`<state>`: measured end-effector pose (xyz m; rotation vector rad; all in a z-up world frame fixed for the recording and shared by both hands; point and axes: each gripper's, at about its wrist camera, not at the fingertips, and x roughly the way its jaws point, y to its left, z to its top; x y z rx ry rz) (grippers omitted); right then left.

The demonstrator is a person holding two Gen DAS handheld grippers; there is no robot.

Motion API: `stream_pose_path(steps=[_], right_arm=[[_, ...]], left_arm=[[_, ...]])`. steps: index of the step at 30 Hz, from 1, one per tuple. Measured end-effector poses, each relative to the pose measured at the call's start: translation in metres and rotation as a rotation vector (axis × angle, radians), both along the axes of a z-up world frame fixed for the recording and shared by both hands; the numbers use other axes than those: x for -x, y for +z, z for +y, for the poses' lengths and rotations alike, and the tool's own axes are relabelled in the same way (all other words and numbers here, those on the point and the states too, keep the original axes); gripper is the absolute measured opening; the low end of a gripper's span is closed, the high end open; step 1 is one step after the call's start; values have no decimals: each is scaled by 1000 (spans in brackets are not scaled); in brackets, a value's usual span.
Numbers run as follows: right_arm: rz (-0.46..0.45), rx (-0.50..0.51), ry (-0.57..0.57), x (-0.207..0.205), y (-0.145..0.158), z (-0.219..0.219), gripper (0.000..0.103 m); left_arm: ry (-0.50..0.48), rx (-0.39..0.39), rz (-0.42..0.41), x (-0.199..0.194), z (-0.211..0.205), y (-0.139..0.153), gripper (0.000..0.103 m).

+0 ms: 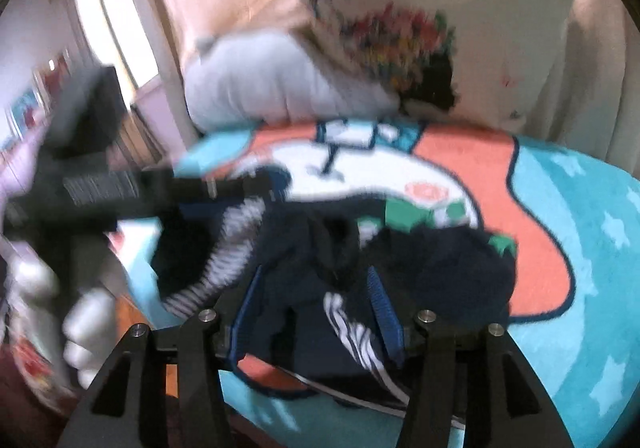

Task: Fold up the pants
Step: 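Grasp the folded pants edge with both grippers and fold it over again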

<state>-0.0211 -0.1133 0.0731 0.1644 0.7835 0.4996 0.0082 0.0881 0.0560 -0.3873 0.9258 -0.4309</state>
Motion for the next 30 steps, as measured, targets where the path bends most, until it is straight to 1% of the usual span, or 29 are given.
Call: stream_pose_path(steps=[1, 3, 4, 7, 8, 10, 12, 13, 15, 17, 19, 20, 21, 23, 24, 27, 30], right_arm=[[1, -8, -27, -4, 3, -5, 55], [12, 5, -68, -11, 3, -7, 38], [36, 8, -80, -18, -2, -6, 37], [138, -35, -65, -40, -24, 0, 37], [190, -42, -56, -48, -37, 5, 37], [259, -54, -34, -57, -54, 11, 37], [245, -52, -46, -53, -54, 14, 38], [237, -27, -36, -51, -49, 17, 38], [200, -19, -23, -45, -37, 19, 38], [184, -50, -8, -36, -27, 19, 38], [180, -91, 17, -31, -25, 21, 38], [187, -98, 28, -31, -27, 24, 42], [207, -94, 42, -32, -35, 29, 46], [256, -70, 50, -38, -52, 38, 46], [265, -65, 56, -40, -56, 41, 46], [244, -38, 54, -37, -43, 44, 46], [201, -5, 67, -31, -23, 52, 48]], left_arm=[[4, -10, 6, 0, 0, -4, 53], [4, -9, 22, -2, 1, -11, 53], [2, -10, 34, -3, 1, -15, 53], [10, -26, 71, -4, 3, -27, 53], [9, -29, 83, -4, 4, -30, 53], [6, -25, 100, -2, 7, -35, 53], [3, -10, 101, 3, 14, -32, 53], [2, -3, 87, 6, 18, -27, 53], [5, 2, 41, 15, 28, -14, 53], [30, 7, -5, 23, 43, -2, 54], [80, 6, -32, 29, 59, 5, 57], [103, 7, -42, 31, 66, 6, 57], [129, 11, -49, 33, 74, 6, 57], [171, 21, -42, 35, 89, 2, 57], [196, 24, -29, 36, 96, -3, 57], [244, 28, 3, 40, 113, -16, 57], [272, 37, 21, 47, 125, -28, 57]])
